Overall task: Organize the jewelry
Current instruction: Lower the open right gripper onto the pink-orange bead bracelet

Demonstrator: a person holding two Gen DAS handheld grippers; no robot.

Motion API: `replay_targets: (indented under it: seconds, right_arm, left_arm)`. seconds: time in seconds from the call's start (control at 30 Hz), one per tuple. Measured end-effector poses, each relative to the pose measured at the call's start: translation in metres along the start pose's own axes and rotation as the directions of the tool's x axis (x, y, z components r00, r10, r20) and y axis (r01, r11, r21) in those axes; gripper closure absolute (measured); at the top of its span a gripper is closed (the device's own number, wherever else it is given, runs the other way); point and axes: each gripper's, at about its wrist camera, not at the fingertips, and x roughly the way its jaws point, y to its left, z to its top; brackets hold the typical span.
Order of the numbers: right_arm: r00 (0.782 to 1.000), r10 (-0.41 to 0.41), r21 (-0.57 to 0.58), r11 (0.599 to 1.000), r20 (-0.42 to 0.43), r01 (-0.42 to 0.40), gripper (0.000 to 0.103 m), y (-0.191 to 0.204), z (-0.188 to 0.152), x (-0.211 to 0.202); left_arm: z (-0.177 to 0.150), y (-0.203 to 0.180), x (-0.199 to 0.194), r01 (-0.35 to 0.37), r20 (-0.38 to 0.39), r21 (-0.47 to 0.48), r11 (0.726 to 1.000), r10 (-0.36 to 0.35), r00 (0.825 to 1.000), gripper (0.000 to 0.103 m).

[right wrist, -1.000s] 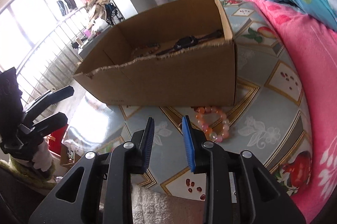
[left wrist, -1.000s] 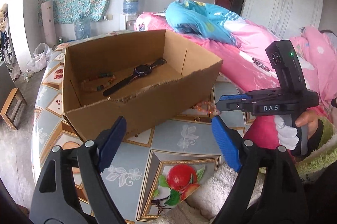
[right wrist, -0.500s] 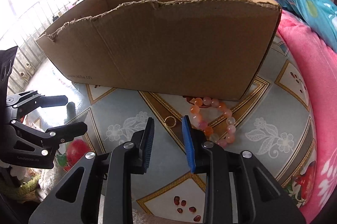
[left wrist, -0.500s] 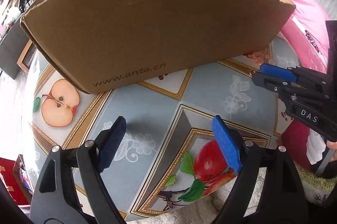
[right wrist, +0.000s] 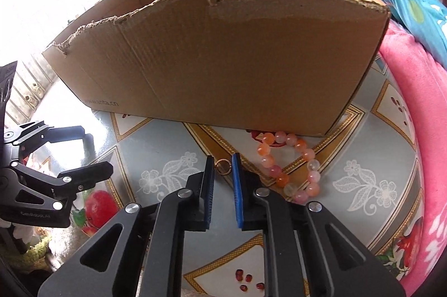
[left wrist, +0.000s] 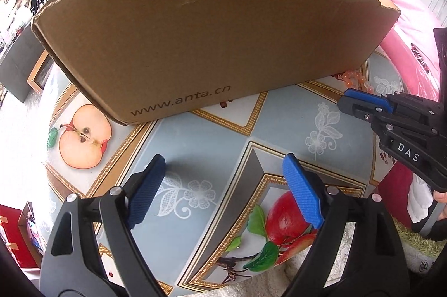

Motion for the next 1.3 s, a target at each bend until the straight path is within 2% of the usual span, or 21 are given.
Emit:
replay_targets:
  seconds: [0.33, 0.63, 0.77, 0.87, 0.97, 1.03, 1.17, 1.3]
  right_arm:
    - [0.987, 0.162, 0.003, 0.987, -0.022, -0.162, 0.091, 0.019, 0.001, 0.004]
    - [0.991, 0.131, 0.039, 0.991, 0.008, -0.131, 0.091, 0.002, -0.004, -0.010]
    - [0.989, 0.149, 0.053, 0.987, -0.005, -0.149, 0.091, 0.004, -0.003, -0.002]
    - [0.981, 0.193, 0.048, 0.980, -0.033, -0.191, 0.091, 0.011, 0.003, 0.011]
    - [0.962, 0.271, 0.057, 0.962, -0.041, -0.268, 0.091, 0.021, 0.005, 0.017]
    - [0.956, 0.290, 0.065, 0.955, -0.029, -0.288, 0.091, 0.021, 0.005, 0.013]
    - [0.972, 0.235, 0.098, 0.967, 0.015, -0.235, 0.091, -0.001, 0.003, -0.008]
    - [0.994, 0.095, 0.135, 0.986, 0.057, -0.102, 0.090, -0.035, 0.002, -0.031]
  left_arm:
    - [-0.003, 0.003, 0.002, -0.001, 0.004, -0.002, 1.000, 0.001, 1.000, 0.020]
    - [-0.008, -0.006, 0.005, -0.021, 0.010, 0.019, 1.000, 0.020, 1.000, 0.017]
    - [-0.010, -0.011, 0.006, -0.032, 0.012, 0.030, 0.999, 0.032, 0.999, 0.016]
    - [-0.012, -0.017, 0.008, -0.040, 0.013, 0.035, 0.999, 0.039, 0.999, 0.015]
    - [-0.014, -0.024, 0.008, -0.045, 0.012, 0.044, 0.998, 0.044, 0.999, 0.013]
    - [-0.015, -0.028, 0.009, -0.050, 0.012, 0.051, 0.997, 0.050, 0.999, 0.011]
    - [-0.017, -0.033, 0.009, -0.049, 0.013, 0.054, 0.997, 0.049, 0.999, 0.009]
    - [-0.018, -0.036, 0.010, -0.052, 0.016, 0.051, 0.997, 0.051, 0.999, 0.008]
